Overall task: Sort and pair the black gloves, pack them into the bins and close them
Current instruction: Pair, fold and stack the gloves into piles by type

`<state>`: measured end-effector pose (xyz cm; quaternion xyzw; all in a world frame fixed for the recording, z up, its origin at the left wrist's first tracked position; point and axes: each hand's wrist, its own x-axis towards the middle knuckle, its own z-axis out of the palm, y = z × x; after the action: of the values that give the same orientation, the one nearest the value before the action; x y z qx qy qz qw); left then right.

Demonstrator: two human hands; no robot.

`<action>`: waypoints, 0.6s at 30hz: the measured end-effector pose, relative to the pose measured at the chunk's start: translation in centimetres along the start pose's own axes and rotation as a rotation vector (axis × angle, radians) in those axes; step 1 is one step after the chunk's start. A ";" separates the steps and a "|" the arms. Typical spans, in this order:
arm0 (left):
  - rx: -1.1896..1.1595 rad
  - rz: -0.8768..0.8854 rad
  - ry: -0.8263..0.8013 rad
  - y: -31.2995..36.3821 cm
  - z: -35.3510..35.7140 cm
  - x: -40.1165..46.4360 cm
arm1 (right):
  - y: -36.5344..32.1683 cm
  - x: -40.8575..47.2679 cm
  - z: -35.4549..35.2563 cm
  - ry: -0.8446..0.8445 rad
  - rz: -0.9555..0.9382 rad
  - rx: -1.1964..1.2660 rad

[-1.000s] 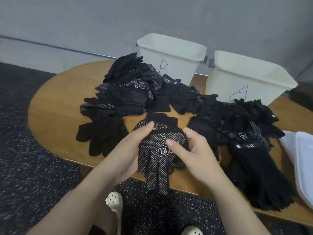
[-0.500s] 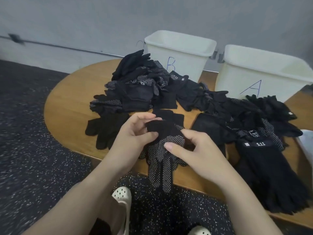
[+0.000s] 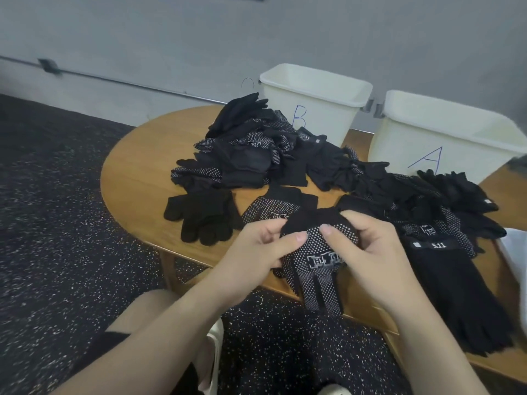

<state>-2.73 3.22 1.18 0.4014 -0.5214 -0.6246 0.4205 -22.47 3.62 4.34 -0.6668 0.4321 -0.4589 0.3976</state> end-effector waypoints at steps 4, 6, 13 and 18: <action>0.000 0.101 -0.036 -0.2 0.6 -0.2 | -0.5 -0.9 -0.4 -0.058 0.056 0.072; 0.069 0.137 -0.053 -0.2 0.6 -0.3 | -0.7 -1.1 -0.5 -0.012 0.107 0.050; 0.183 0.153 -0.045 0.2 -0.7 -0.6 | -0.8 -1.2 -1.1 -0.150 0.223 0.233; 0.223 0.261 0.167 1.0 -3.3 0.0 | -0.5 -0.1 0.5 -0.085 0.202 0.426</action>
<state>0.52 2.07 1.71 0.4250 -0.5982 -0.4678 0.4927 -21.91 3.92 4.69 -0.5399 0.3729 -0.4690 0.5912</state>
